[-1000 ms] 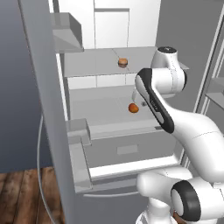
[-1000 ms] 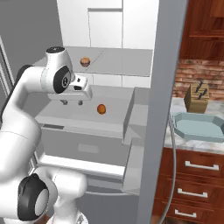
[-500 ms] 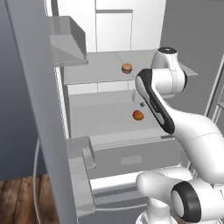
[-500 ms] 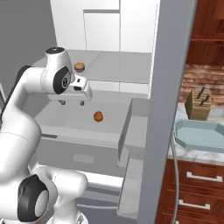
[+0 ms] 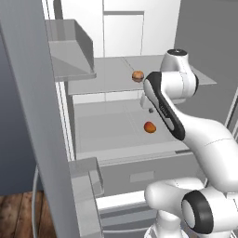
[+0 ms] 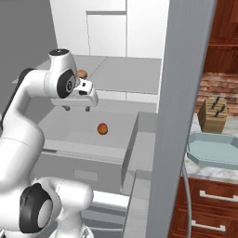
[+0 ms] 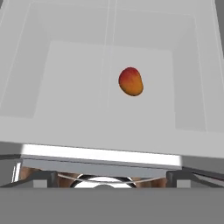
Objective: Pick the tangerine and mango from the fridge and place them inside the tupperware on the counter.
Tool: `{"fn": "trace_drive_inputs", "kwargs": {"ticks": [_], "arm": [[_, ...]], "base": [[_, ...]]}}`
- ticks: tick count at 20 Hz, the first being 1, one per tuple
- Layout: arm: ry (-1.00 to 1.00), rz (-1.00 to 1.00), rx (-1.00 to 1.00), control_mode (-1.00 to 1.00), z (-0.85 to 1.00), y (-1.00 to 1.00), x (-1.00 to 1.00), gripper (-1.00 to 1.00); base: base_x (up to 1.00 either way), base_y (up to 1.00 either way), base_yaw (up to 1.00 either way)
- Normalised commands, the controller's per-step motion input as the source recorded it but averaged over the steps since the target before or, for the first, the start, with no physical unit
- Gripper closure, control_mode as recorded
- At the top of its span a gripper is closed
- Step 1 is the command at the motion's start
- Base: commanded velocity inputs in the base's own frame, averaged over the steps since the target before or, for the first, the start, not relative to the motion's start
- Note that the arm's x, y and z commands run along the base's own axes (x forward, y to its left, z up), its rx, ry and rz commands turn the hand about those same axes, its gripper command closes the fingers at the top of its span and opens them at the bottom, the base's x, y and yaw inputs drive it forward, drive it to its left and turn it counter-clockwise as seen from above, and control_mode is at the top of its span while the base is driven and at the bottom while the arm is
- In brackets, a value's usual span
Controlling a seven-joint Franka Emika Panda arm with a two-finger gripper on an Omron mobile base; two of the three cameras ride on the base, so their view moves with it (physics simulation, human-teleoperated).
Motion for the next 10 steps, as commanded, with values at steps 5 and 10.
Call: {"fn": "trace_drive_inputs", "kwargs": {"ticks": [5, 10], "arm": [[-0.01, 0.00, 0.03, -1.00, -0.42, -0.08, -0.01, -1.00], [-0.03, 0.02, 0.10, -1.00, -0.65, -0.27, -0.19, -1.00]], "base": [[0.00, 0.00, 0.00], [0.00, 0.00, 0.00]]}}
